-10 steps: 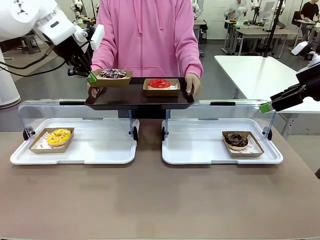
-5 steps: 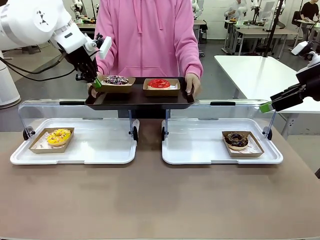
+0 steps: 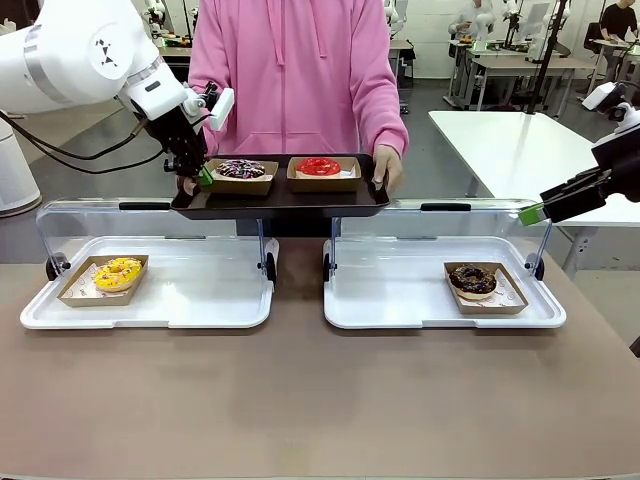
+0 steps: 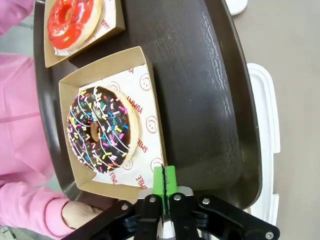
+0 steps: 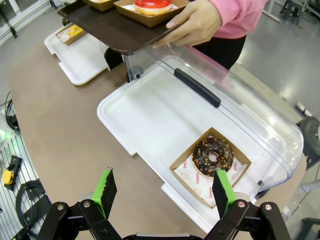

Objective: Provide the desired donut to the person.
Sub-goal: Place the picked Paper togo box onto the Handle tray extended by the person.

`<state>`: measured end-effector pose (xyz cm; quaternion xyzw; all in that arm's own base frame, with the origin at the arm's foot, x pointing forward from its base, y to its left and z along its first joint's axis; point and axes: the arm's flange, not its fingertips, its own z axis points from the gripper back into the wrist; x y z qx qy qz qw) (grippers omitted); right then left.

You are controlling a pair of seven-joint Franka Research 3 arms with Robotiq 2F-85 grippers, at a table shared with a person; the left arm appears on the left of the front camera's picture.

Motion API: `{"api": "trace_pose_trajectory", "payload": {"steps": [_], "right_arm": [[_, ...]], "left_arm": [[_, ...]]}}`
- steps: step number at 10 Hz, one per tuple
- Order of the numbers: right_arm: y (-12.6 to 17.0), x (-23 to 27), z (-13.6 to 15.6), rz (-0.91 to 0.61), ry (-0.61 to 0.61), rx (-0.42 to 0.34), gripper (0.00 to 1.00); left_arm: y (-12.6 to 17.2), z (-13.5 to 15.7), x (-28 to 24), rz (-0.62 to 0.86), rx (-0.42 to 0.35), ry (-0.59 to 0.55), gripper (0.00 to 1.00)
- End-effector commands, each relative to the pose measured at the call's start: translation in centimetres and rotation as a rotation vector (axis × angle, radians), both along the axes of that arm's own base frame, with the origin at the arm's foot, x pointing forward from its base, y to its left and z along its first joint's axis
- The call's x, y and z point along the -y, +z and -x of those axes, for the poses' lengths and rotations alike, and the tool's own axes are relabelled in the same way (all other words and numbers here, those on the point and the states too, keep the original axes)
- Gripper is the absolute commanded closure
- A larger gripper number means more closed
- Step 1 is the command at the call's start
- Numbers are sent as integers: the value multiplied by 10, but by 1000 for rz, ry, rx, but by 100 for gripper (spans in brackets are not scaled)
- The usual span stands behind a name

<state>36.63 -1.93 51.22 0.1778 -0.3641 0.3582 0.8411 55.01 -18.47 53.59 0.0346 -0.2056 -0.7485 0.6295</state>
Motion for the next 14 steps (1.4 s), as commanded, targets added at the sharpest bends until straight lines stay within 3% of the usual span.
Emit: {"api": "trace_pose_trajectory", "payload": {"steps": [1,3,4,5,7,12,14], "right_arm": [[-1,-1,1,10,-20,-10,0],[-1,-1,1,10,-20,-10,0],[-1,-1,1,10,-20,-10,0],[-1,-1,1,10,-20,-10,0],[-1,-1,1,10,-20,-10,0],[-1,-1,1,10,-20,-10,0],[-1,-1,1,10,-20,-10,0]], "left_arm": [[7,-2,1,19,-25,3,41],[10,3,1,24,-40,1,0],[12,3,2,28,-46,4,0],[13,4,1,19,-48,8,19],[19,11,2,30,-68,13,0],[25,16,1,29,-124,7,0],[24,18,1,47,-109,-4,0]]}}
